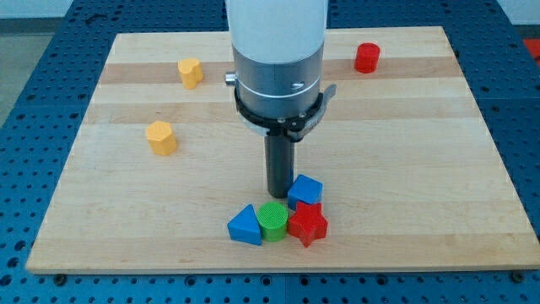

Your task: Push yellow hexagon towards the bottom center

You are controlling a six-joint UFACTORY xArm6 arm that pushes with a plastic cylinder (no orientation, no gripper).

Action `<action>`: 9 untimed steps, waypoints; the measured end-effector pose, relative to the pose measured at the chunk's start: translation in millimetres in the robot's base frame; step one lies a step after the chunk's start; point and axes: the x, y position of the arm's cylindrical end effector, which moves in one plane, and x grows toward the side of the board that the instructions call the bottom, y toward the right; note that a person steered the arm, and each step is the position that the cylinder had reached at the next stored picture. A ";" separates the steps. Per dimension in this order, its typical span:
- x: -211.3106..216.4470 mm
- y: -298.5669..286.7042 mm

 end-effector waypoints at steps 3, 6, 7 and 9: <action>-86.2 -14.7; -134.9 -81.3; -138.1 -145.5; -138.5 -182.8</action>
